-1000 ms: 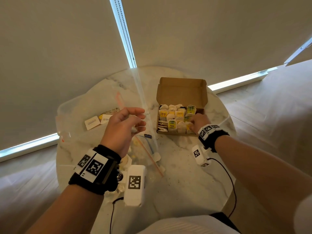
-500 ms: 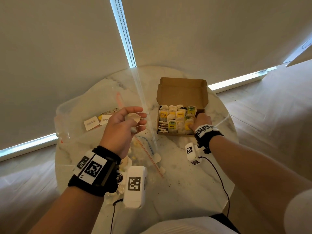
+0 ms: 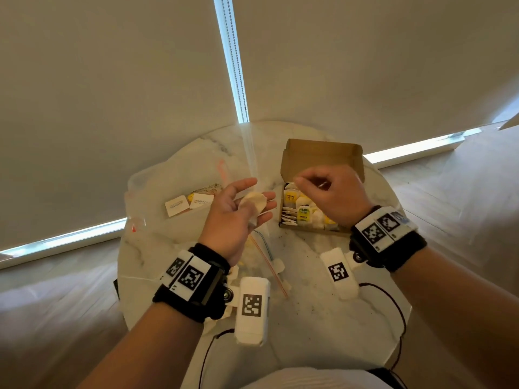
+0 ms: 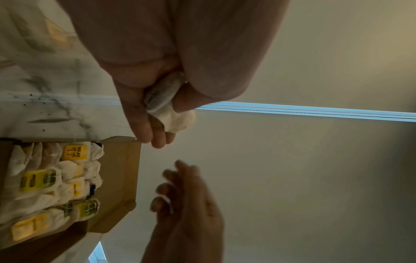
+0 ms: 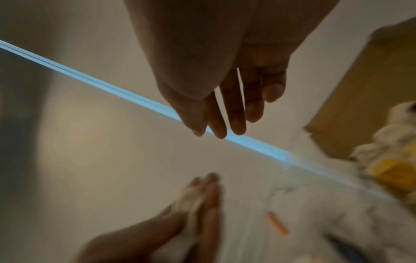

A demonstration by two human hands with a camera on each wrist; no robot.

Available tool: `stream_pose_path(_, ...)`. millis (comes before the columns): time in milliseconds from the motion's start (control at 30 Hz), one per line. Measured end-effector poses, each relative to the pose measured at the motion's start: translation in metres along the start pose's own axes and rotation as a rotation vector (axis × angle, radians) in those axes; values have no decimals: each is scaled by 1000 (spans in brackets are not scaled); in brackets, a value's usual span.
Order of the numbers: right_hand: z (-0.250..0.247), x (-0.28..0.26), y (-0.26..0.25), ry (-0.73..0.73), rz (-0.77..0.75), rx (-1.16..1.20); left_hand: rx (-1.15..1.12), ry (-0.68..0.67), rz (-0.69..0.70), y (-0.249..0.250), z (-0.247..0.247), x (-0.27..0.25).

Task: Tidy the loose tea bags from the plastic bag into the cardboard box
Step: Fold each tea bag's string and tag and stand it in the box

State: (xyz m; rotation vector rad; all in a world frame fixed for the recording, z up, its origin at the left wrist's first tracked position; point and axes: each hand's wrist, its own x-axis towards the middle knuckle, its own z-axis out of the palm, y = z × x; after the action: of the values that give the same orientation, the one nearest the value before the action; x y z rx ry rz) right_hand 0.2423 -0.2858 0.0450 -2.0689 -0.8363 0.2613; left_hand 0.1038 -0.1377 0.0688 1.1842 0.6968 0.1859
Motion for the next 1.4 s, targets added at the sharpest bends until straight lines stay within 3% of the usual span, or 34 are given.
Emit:
stream_pose_path(67, 5, -7, -27, -81, -96, 2, 4, -6, 6, -2, 0, -5)
stream_pose_path(167, 16, -14, -45, -159, -111, -77, -16, -46, 20, -3, 0, -15)
stream_pose_path(333, 14, -19, -54, -118, -47, 17, 54, -9, 16, -5, -10, -24)
stream_pose_path(467, 5, -23, -60, -118, 117, 125, 491, 182, 216, -6, -27, -21)
stream_pose_path(533, 7, -26, -63, -102, 188, 192, 616, 152, 385, -2, -30, -22)
stream_pose_path(633, 11, -29, -66, -85, 274, 328, 698, -18, 558, 4, -26, -26)
stream_pose_path(767, 15, -31, -71, -84, 369, 547, 645, -123, 553, 3, -19, -30)
stream_pose_path(933, 12, -34, -72, -138, 438, 746, 591, -44, 567, 6, -19, -31)
stream_pose_path(1400, 9, -39, -74, -185, 346, 710, 524, 3, 468, 19, -18, -33)
